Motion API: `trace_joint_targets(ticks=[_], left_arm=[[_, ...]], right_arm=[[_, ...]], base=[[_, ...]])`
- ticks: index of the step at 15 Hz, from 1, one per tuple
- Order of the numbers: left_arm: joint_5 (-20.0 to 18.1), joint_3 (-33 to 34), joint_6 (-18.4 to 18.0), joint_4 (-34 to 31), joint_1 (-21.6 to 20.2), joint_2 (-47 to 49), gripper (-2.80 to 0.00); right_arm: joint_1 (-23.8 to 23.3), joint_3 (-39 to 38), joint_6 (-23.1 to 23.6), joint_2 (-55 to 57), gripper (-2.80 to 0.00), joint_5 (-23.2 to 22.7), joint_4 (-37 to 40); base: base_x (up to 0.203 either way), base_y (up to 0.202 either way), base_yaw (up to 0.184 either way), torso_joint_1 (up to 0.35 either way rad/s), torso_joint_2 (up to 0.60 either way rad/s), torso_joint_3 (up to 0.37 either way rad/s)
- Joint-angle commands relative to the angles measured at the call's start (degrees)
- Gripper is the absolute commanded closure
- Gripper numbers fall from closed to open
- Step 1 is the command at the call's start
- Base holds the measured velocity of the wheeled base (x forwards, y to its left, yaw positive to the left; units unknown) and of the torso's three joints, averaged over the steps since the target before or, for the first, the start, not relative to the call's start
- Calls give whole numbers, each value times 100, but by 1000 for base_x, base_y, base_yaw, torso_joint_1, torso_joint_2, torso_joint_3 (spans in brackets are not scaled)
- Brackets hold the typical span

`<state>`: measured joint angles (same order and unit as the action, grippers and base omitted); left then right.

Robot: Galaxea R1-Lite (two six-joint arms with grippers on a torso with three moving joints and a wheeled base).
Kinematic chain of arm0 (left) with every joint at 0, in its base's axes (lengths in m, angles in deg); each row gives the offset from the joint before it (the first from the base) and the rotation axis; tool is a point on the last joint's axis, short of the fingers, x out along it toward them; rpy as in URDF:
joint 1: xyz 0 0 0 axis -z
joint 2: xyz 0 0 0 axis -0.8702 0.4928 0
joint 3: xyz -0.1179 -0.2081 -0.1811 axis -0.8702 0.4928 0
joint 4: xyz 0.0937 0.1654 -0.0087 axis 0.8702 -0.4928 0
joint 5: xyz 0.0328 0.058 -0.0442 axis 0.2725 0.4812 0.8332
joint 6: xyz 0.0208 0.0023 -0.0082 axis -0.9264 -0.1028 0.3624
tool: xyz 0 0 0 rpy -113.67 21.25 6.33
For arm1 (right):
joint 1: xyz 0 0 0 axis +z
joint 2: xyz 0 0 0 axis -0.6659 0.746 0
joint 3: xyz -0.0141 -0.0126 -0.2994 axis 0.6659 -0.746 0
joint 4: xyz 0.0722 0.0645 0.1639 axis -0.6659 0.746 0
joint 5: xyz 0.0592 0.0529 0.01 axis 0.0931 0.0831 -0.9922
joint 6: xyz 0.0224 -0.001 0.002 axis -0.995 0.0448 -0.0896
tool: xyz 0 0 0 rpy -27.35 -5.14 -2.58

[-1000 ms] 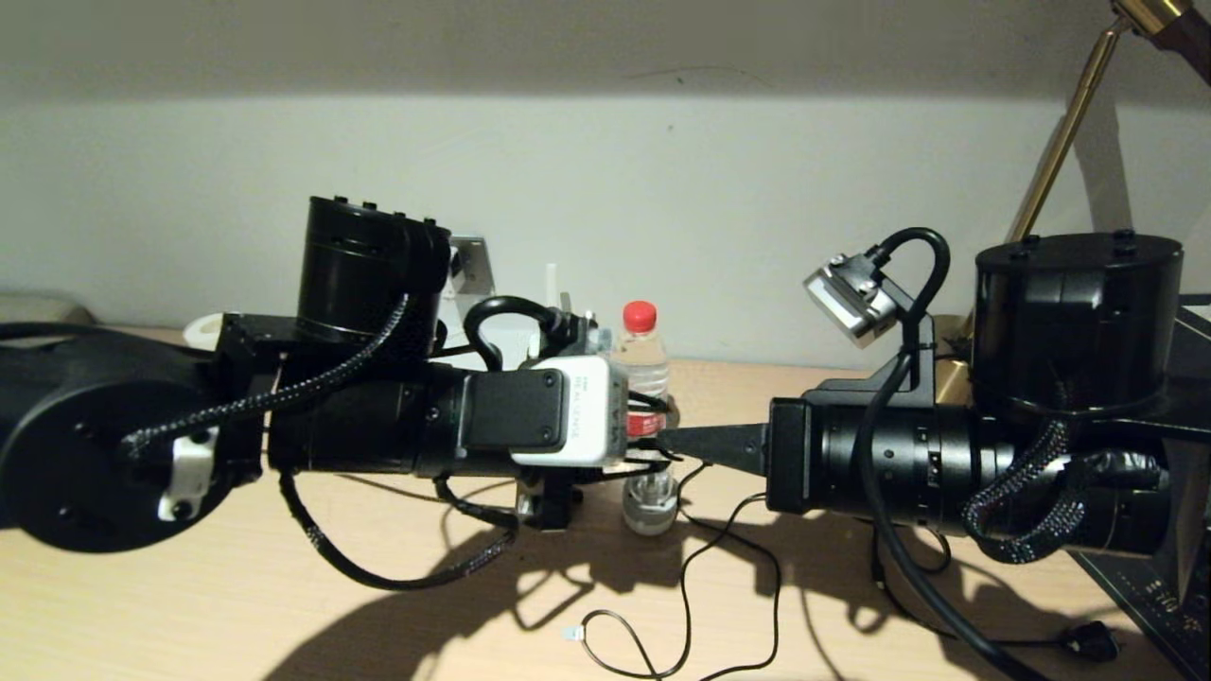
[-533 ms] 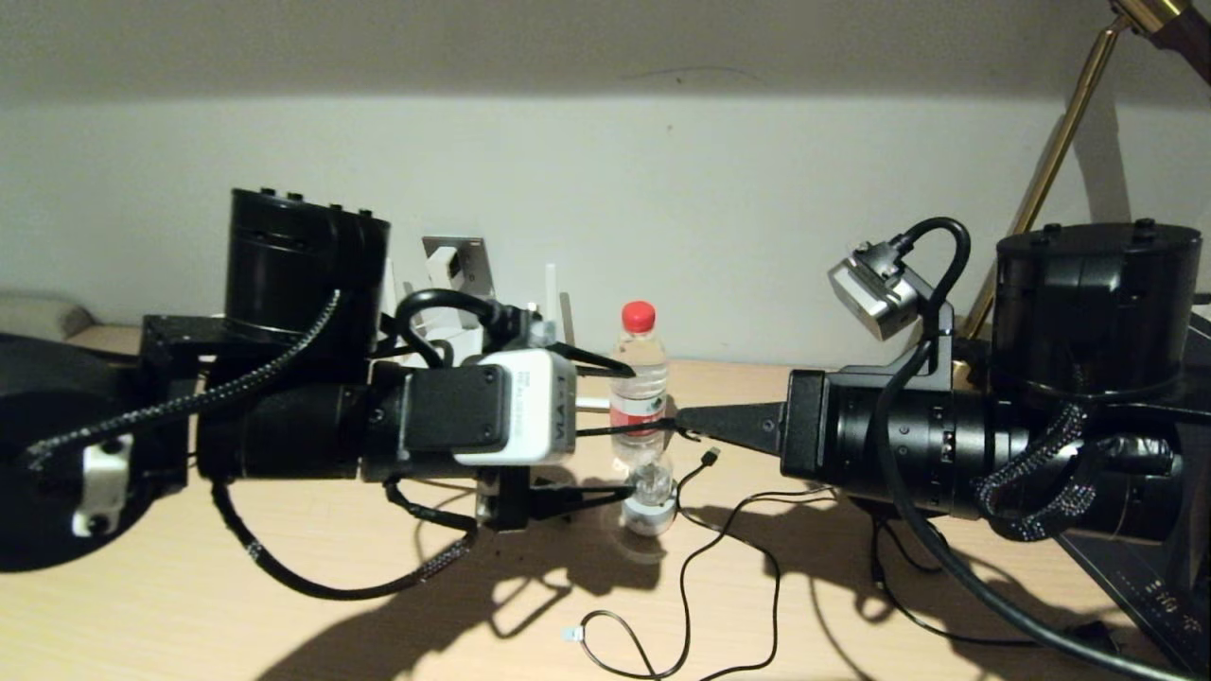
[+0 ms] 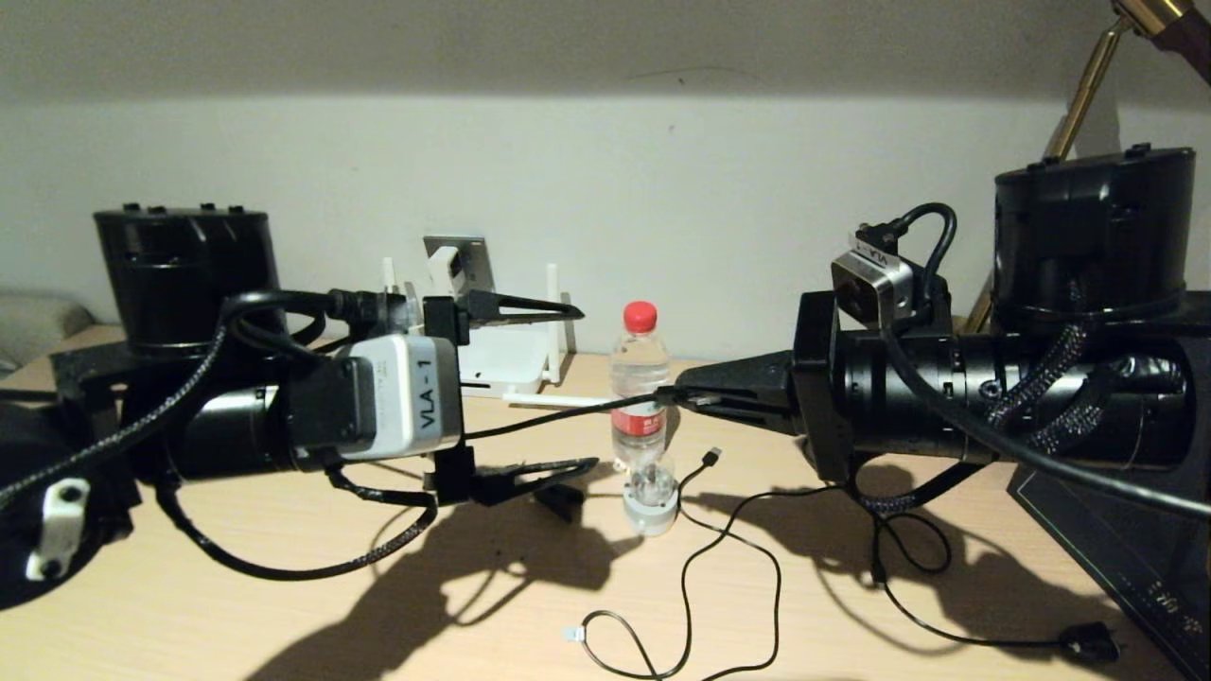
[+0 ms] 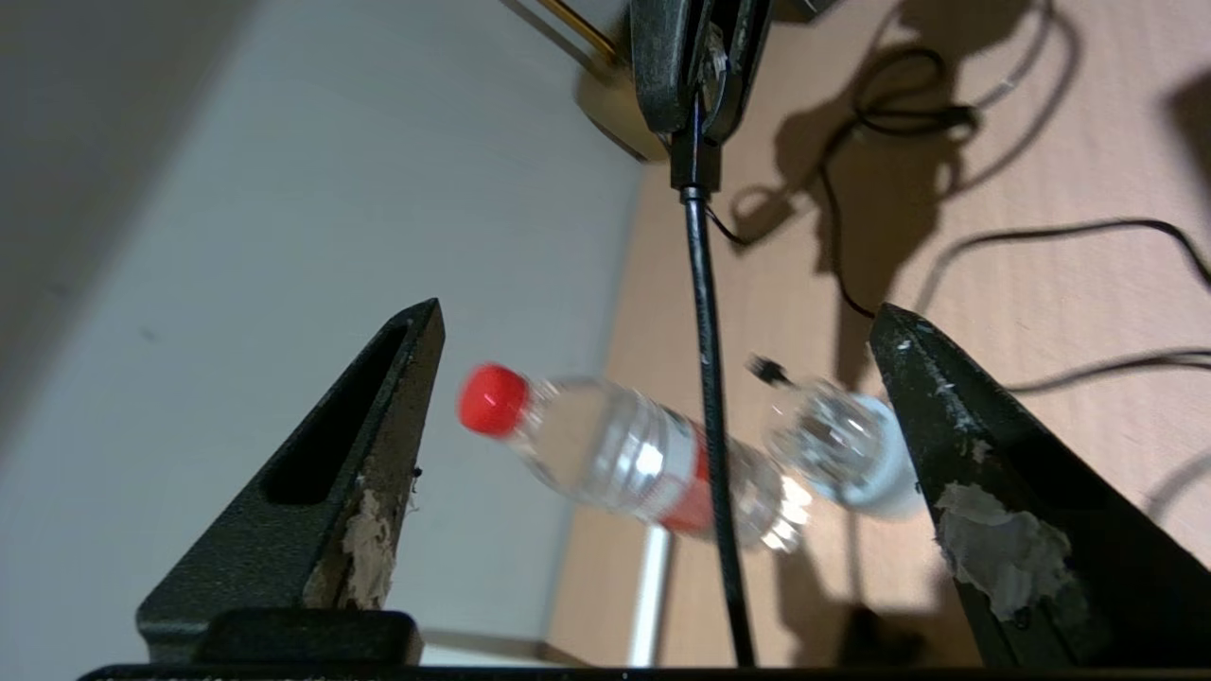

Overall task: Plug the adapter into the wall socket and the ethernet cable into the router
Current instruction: Hand it to the other hand

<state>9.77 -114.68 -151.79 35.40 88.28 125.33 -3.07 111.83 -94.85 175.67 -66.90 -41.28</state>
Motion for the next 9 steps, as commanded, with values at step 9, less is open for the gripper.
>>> trace_joint_targets(ticks=[9], left_arm=[[-515,-641,-29,1134,128,436,-280]], right_arm=[[-731,1379,-1854,574,0,-2169,62]], base=[[0,0,0,0,0,0]])
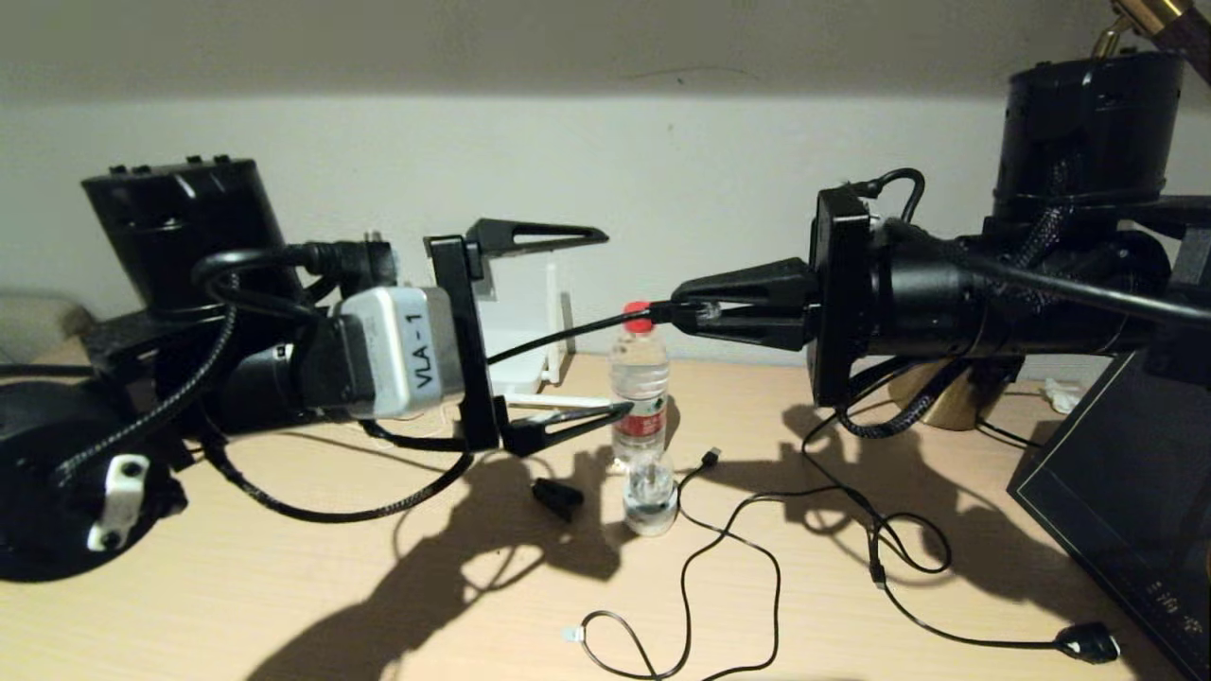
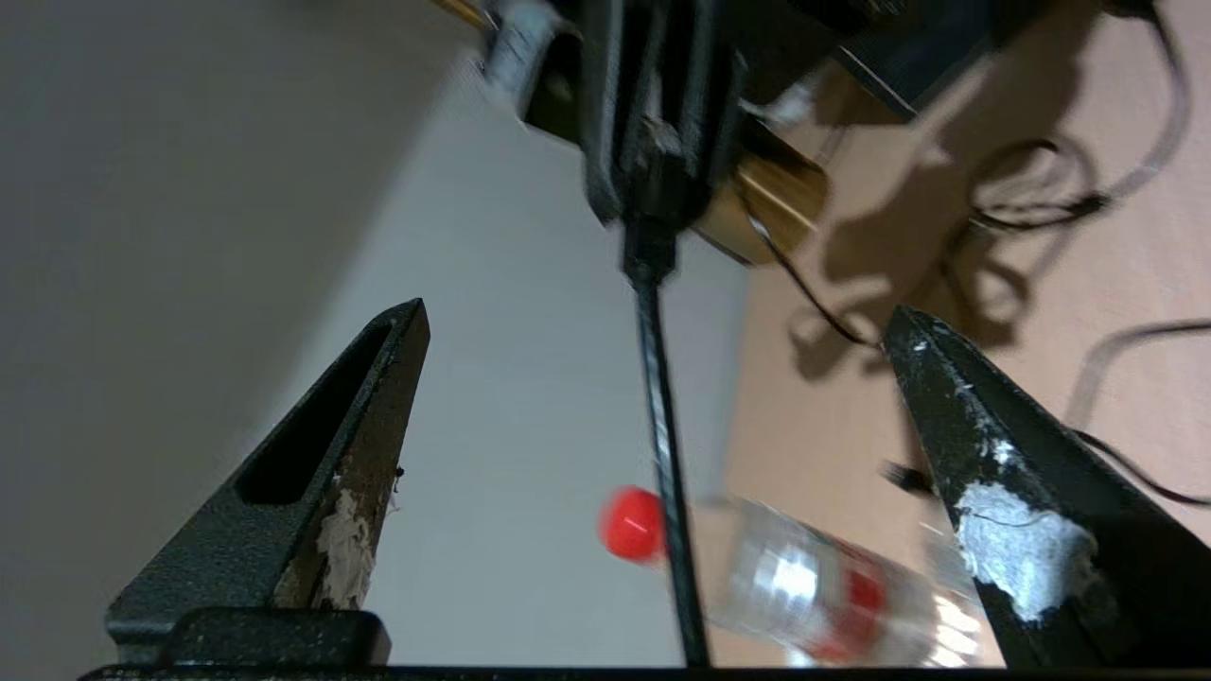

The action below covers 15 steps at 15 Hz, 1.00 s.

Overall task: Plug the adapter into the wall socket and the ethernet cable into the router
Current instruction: Hand it to the other hand

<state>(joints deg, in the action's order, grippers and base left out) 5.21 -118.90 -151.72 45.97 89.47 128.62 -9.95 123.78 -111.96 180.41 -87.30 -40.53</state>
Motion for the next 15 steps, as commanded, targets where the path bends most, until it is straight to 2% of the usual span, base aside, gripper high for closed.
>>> trace_joint_targets(ticks=[1,4,8,10,11,15], left_arm=[[-194,-368,-36,151,10,158,-280],[-300,-515,-36,333,99,328,-280],[-300,-593,47,325,99,430,-280],[-299,-893,60,327,102,535,-280],[-292,-950,61,333,107,602,-280],[-291,-971,70,336,98,634,-280]], right_arm=[[-49,329,-264,182,0,-210,-14],[-58,737,-527,510,0,-318,-15],[-234,731,-793,518,0,-430,-6],[-468,725,-906,454,0,-867,-9],[-485,714,-971,450,0,-937,-15],[-482,688,-1031,442,0,-969,-32]], base=[[0,0,0,0,0,0],[0,0,0,0,0,0],[0,0,0,0,0,0],[0,0,0,0,0,0],[0,0,0,0,0,0],[0,0,0,0,0,0]])
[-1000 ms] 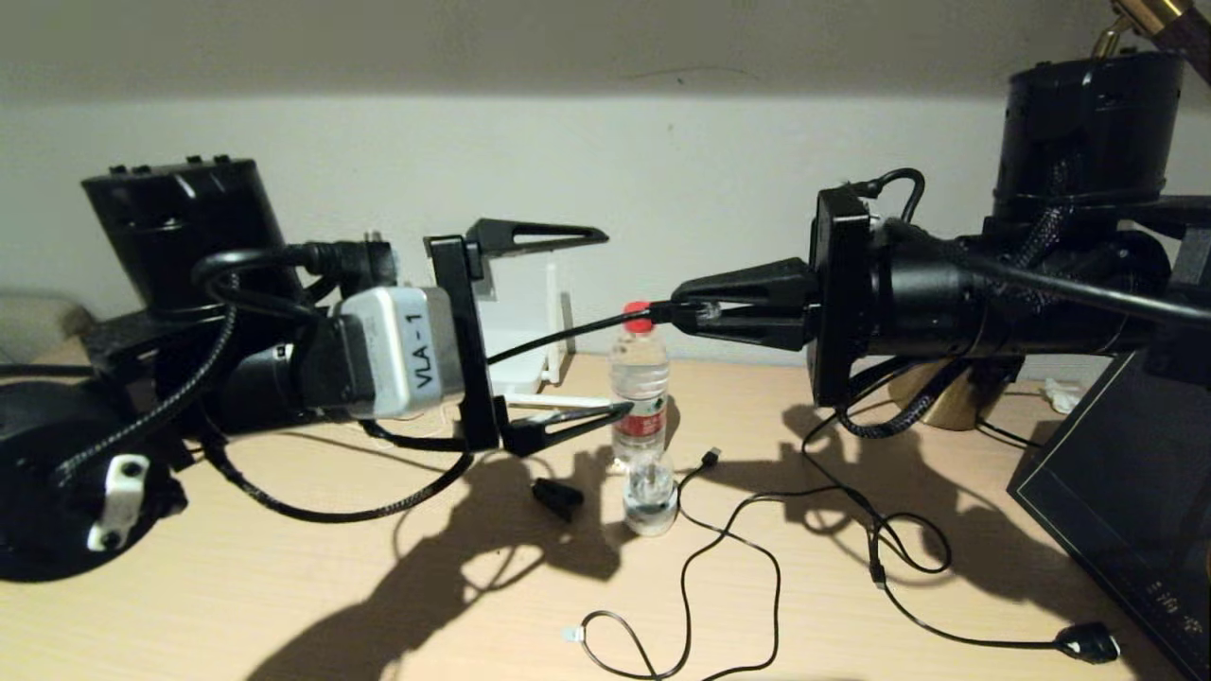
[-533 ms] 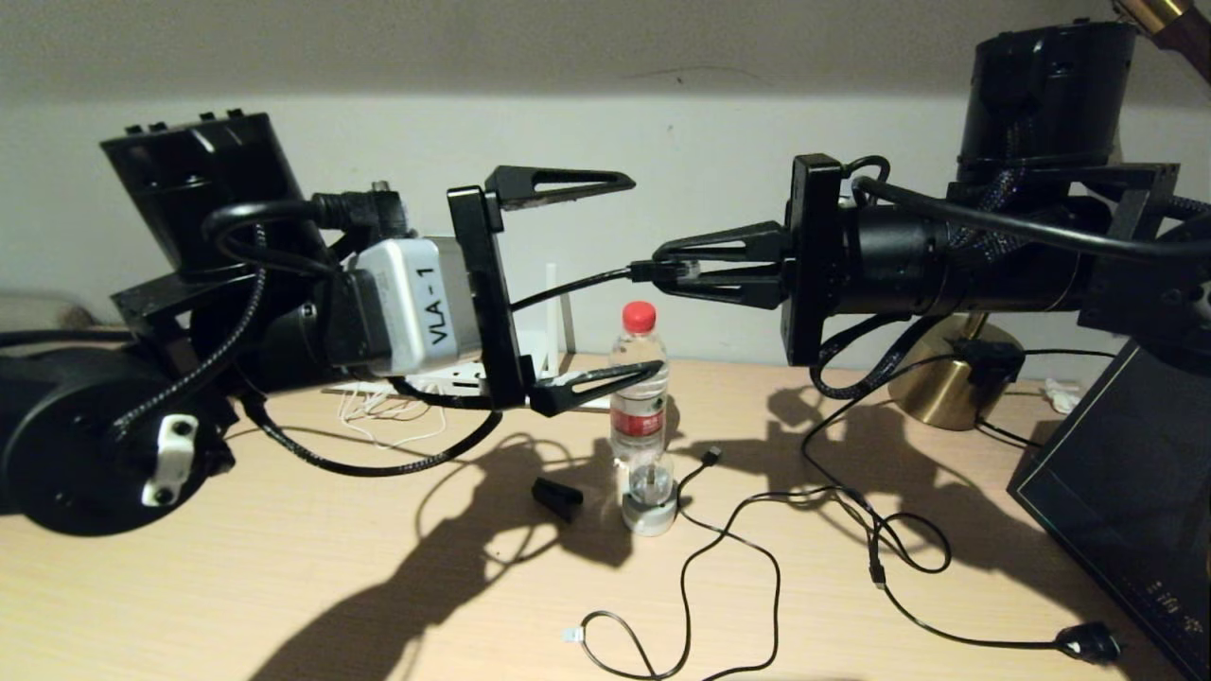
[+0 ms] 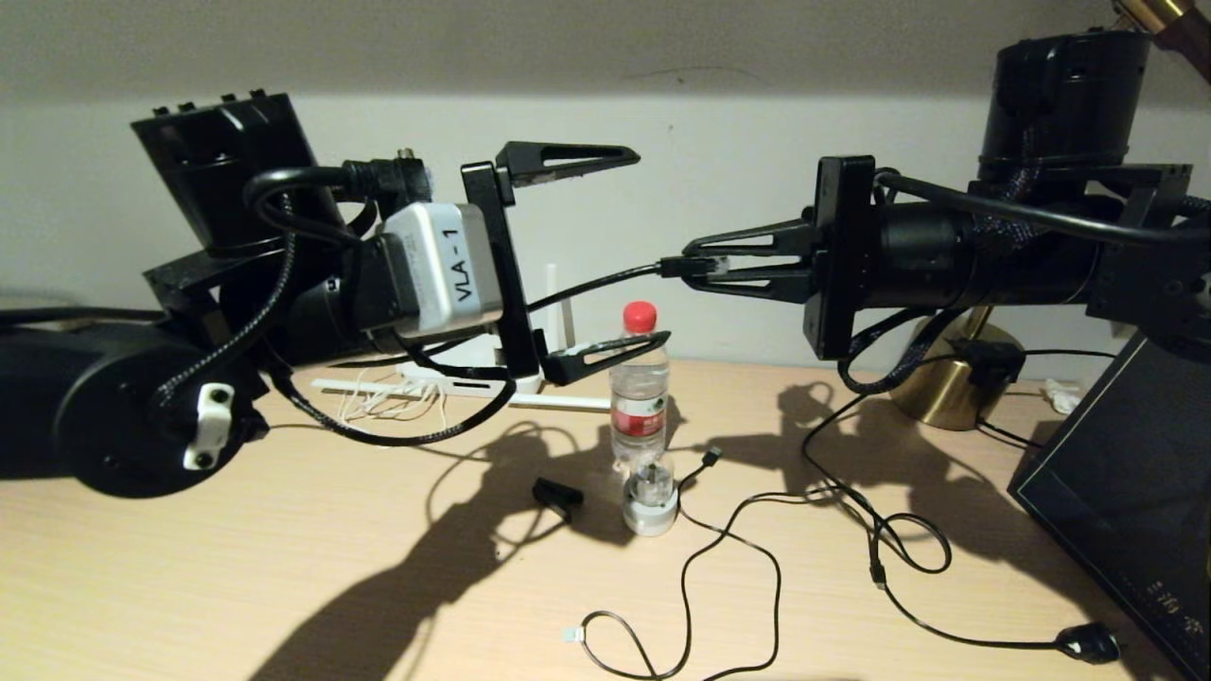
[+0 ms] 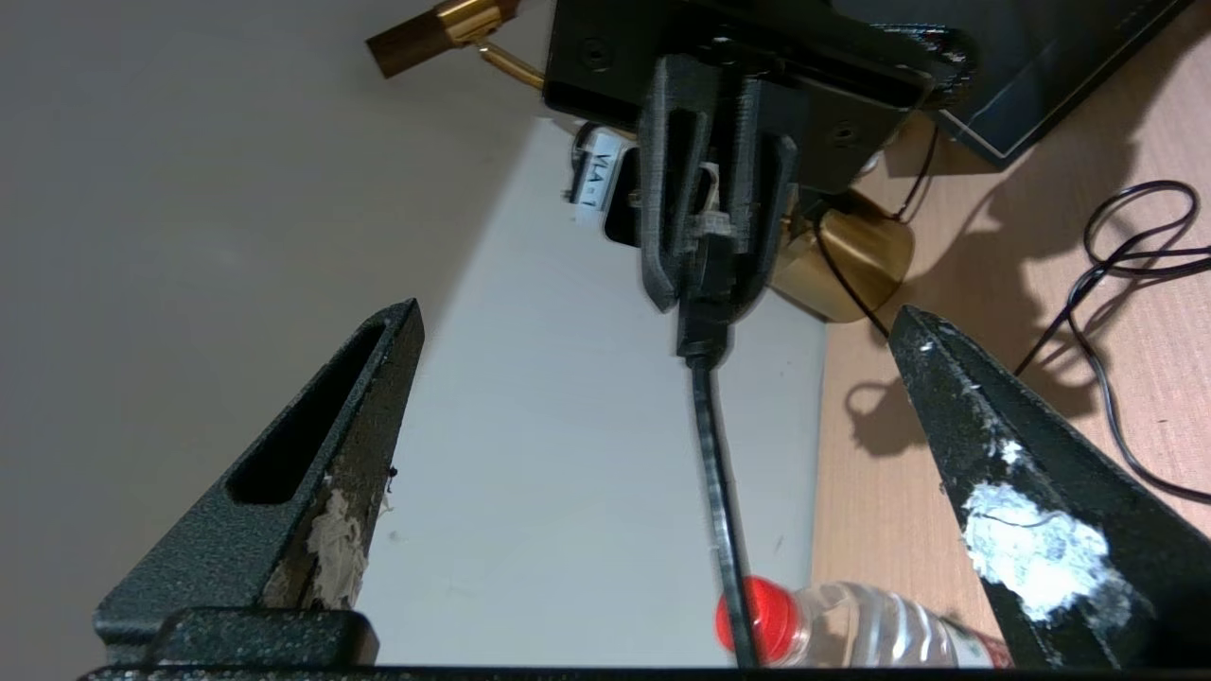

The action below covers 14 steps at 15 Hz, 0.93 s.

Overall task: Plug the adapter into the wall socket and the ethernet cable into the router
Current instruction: Hand it to the other hand

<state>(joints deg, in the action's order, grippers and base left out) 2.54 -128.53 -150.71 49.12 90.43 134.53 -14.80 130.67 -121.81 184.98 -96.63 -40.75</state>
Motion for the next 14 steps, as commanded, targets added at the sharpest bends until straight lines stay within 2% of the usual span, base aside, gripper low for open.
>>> trace_joint_targets(ticks=[1,14], left_arm=[[-21,1,-25,21,2,53,-280],[8,-142,83,48,2,209,-280]], right_arm=[[3,-10,-45,-7,0,-111,-10],[47,-37,-54,-51,0,-196,-2]], base=[[0,0,0,0,0,0],[0,0,0,0,0,0]])
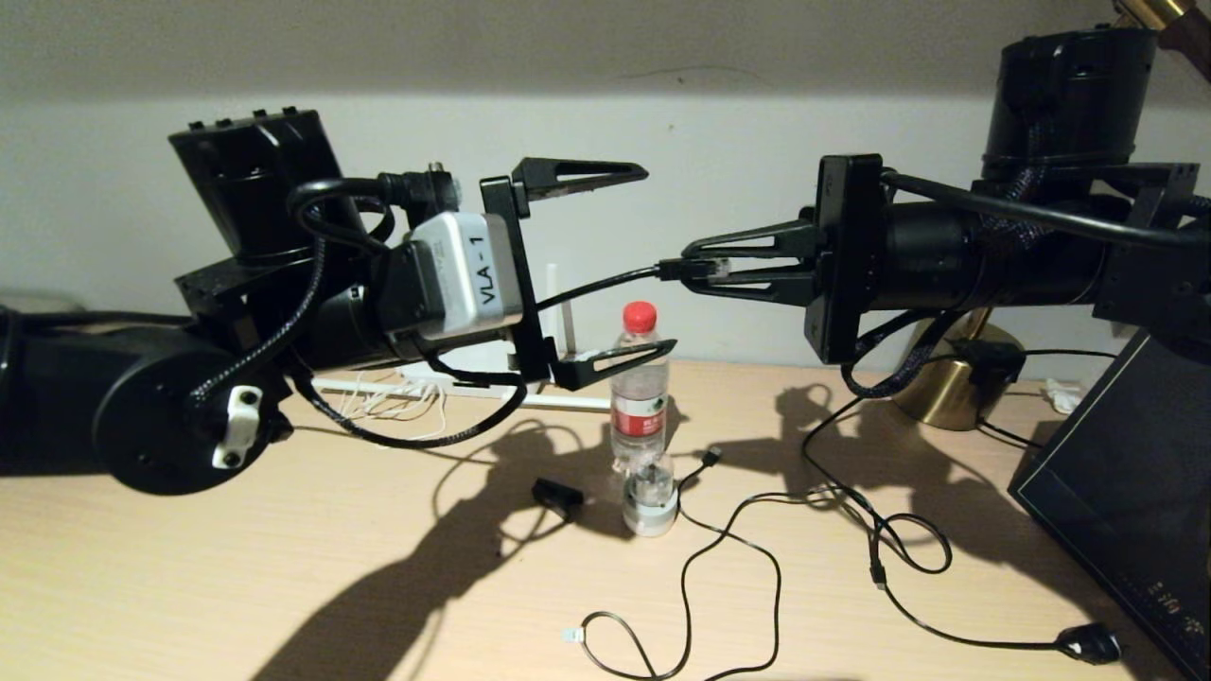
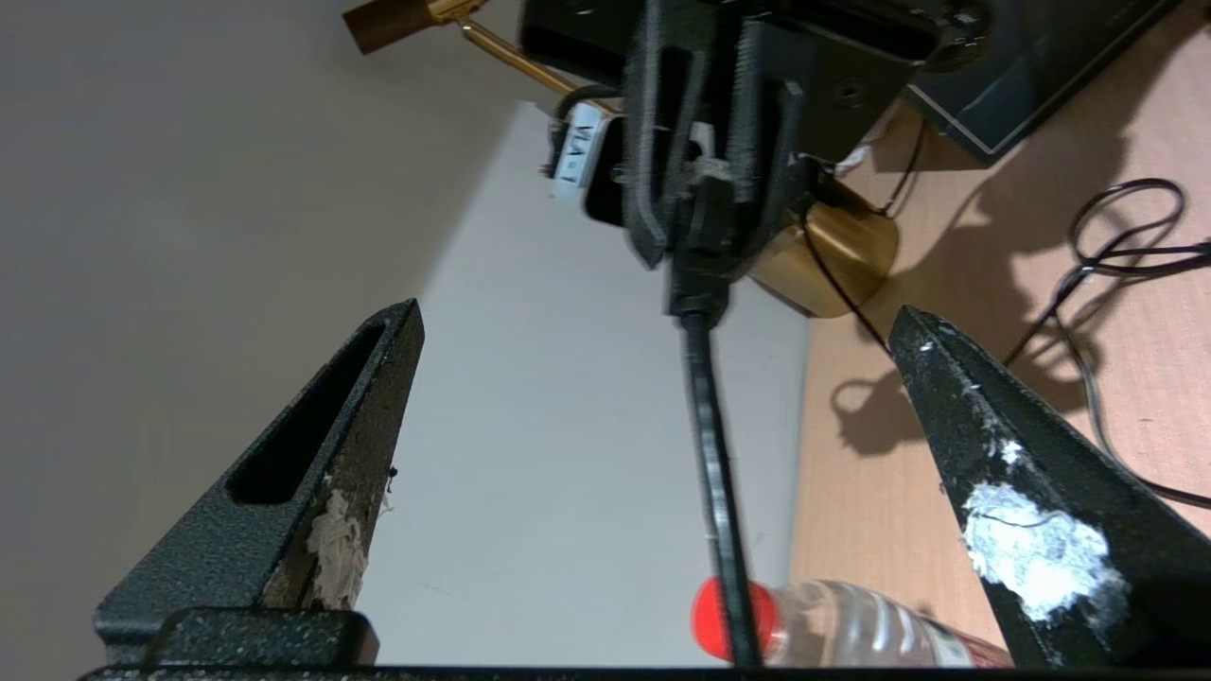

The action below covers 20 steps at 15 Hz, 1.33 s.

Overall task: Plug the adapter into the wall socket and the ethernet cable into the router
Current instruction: Hand it to the other hand

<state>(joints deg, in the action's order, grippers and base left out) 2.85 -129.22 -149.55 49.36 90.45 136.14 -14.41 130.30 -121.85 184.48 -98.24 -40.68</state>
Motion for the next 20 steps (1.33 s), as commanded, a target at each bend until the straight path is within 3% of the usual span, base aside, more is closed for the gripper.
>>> trace_joint_targets(ticks=[1,18,19,20], left_arm=[[-19,-88,-33,23,-1,48,-280],[51,-106,152,155,79,92,-280],[51,-106,152,155,79,101,0],[60,-106,161,155,79,110,0]], right_arm=[[8,0,-51,-1,0,-27,-9],[-10,-9,-42,113,0,9,-26],[-10,-9,-42,113,0,9,-26],[-10,-9,-42,113,0,17,-26]], base=[[0,0,0,0,0,0],[0,0,0,0,0,0],[0,0,0,0,0,0],[0,0,0,0,0,0]])
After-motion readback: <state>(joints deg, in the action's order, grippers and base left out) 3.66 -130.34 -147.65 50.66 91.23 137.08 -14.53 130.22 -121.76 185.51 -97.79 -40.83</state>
